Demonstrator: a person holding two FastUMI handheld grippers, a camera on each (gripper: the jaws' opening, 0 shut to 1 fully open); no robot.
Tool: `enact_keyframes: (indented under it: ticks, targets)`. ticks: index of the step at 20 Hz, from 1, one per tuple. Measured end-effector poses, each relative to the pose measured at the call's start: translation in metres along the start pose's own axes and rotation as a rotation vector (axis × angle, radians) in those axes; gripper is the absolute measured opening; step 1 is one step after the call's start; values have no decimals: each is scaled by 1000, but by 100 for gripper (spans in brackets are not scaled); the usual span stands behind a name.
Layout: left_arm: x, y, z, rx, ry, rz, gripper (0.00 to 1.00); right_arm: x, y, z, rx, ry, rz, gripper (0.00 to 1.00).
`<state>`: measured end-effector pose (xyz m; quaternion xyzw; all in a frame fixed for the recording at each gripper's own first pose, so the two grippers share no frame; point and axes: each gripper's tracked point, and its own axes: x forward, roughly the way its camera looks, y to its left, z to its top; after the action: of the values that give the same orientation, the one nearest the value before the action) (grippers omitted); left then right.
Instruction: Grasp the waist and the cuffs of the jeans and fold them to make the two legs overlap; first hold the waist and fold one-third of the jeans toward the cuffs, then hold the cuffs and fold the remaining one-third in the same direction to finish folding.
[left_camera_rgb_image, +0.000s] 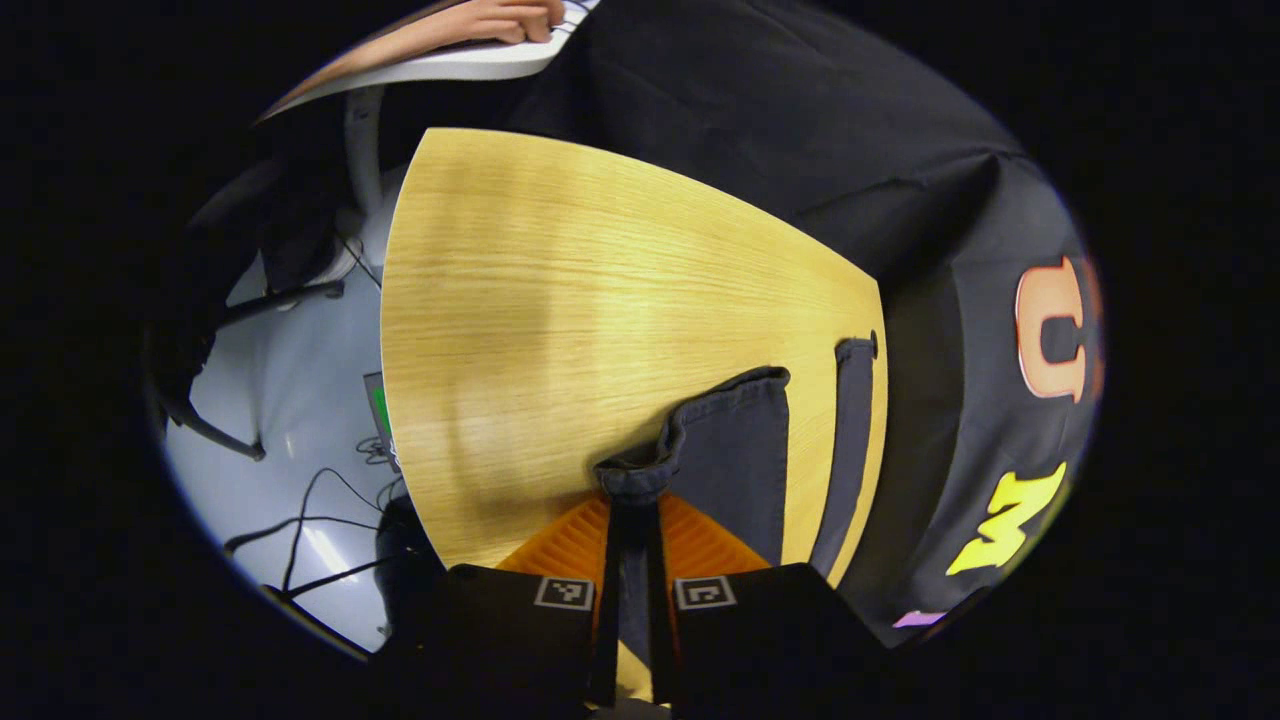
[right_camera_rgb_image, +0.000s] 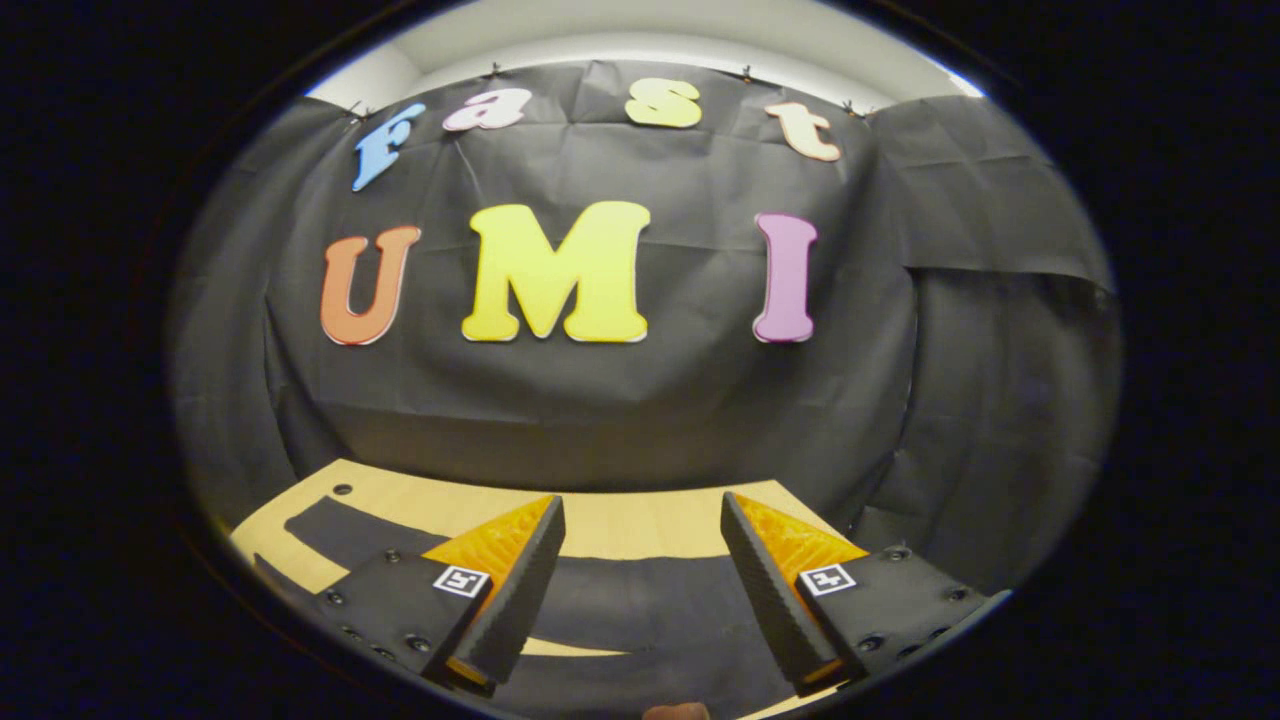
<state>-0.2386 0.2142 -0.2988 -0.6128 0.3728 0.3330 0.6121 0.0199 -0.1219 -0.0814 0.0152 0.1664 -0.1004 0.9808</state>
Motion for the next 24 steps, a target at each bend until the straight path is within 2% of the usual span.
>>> enact_keyframes:
  ticks: [2,3,6,8,10,12,13,15,18,20,22,23,24]
  targets:
    - [-1,2,1,19,11,3,8,7,-34,-12,22,68,-34,96]
    - [-1,3,1,37,15,7,7,10,-56,-19,36,108,-54,94]
    - [2,1,0,37,37,21,5,16,-132,-47,125,256,-128,96]
    - [4,0,2,29,40,27,5,16,-180,-83,261,413,-174,94]
    - [4,-1,1,52,31,43,5,15,-223,-127,406,554,-249,97]
    - [5,-1,0,62,16,61,5,14,-251,-169,546,676,-310,98]
    - [4,-1,1,60,7,67,5,17,-258,-189,605,725,-334,92]
    - [4,-1,2,63,-22,83,5,20,-263,-223,680,829,-371,100]
    - [4,-1,1,89,-54,103,5,22,-265,-242,711,902,-417,98]
    - [4,-2,1,65,-58,102,5,28,-271,-245,704,917,-406,98]
    - [4,-3,1,51,-64,101,5,33,-263,-248,692,932,-362,98]
    - [4,-2,1,56,-67,103,5,33,-265,-247,652,944,-370,97]
    - [4,-2,2,65,-70,107,5,35,-262,-248,635,964,-348,90]
